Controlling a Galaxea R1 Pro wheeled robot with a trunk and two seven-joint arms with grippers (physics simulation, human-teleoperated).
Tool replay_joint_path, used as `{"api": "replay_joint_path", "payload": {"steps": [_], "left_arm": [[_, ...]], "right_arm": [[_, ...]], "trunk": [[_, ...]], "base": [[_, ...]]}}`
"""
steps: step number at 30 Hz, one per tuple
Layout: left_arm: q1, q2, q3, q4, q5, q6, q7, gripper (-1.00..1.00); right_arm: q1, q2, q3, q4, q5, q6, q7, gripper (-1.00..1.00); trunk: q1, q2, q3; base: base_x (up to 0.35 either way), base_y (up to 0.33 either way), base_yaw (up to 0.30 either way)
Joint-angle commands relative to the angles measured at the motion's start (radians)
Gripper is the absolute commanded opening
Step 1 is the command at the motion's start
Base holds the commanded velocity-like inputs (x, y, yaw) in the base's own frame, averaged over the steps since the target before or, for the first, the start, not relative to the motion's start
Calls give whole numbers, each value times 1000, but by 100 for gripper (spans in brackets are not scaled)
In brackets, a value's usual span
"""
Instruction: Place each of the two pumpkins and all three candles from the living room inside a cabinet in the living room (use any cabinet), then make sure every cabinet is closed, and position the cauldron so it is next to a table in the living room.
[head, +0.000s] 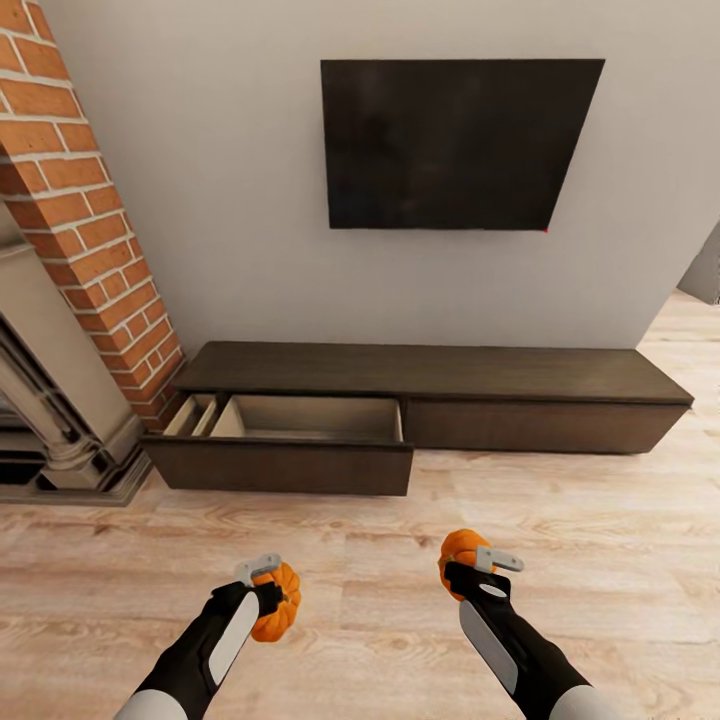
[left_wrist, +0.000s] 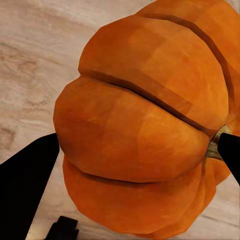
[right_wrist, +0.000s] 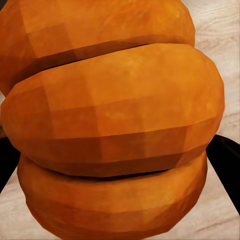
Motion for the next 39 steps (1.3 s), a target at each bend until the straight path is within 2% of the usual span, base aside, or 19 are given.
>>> {"api": "replay_joint_path", "payload": {"steps": [1, 3, 5, 6, 8, 13, 20, 22, 26, 30, 31, 32, 34, 39], "left_arm": [[0, 1, -3, -5, 8, 2, 11, -100], [-1, 8, -2, -17, 5, 2, 19, -100], [-1, 37, -2, -47, 7, 7, 20, -100], [-1, 61, 0, -74, 12, 12, 20, -100], [0, 79, 1, -98, 16, 18, 20, -100], [0, 88, 7, -112, 17, 60, 20, -100], [0, 93, 95, -153, 12, 165, 20, -100], [0, 100, 106, -181, 10, 197, 20, -100], [0, 118, 115, -195, 13, 207, 20, -100], [1, 126, 163, -204, 16, 212, 19, -100], [1, 127, 198, -222, 17, 239, 19, -100], [2, 127, 206, -235, 17, 257, 19, -100], [7, 128, 216, -283, 15, 293, 19, -100], [10, 128, 222, -337, 15, 312, 19, -100]], "right_arm": [[-1, -2, 6, -2, -3, 5, -8, -100], [-1, -2, 6, -2, -2, 5, -8, -100], [-1, -2, 6, -2, -2, 5, -8, -100], [-1, -2, 6, -2, -2, 5, -8, -100], [-1, -2, 6, -2, -3, 5, -8, -100], [-1, -2, 6, -2, -4, 7, -8, -100], [-1, -2, 5, -2, -5, 6, -8, -100], [-1, -3, 5, -2, -5, 7, -7, -100], [-1, -3, 5, -2, -6, 7, -7, -100], [-1, -3, 5, -2, -7, 6, -7, -100], [-1, -2, 4, -2, -10, 6, -7, -100], [-1, -2, 4, -2, -10, 9, -7, -100], [-1, -2, 4, -2, -8, 10, -7, -100], [-1, -2, 4, -2, -7, 7, -7, -100]], "trunk": [[0, -1, -2], [0, -1, -6], [0, -1, -9], [0, -1, -10], [-4, 6, -10], [-23, 41, -2], [-50, 90, 17], [-57, 104, 23], [-73, 132, 36], [-88, 160, 48], [-92, 167, 51], [-96, 174, 54], [-103, 188, 61], [-115, 209, 70]], "base": [[26, 39, -60], [13, 20, -60], [6, 8, -61], [2, 3, -61], [1, 2, -61], [0, 0, -40], [0, 0, -4], [0, 0, 0], [0, 0, 0], [0, 0, 0], [0, 0, 0], [0, 0, 0], [0, 0, 0], [0, 0, 0]]}}
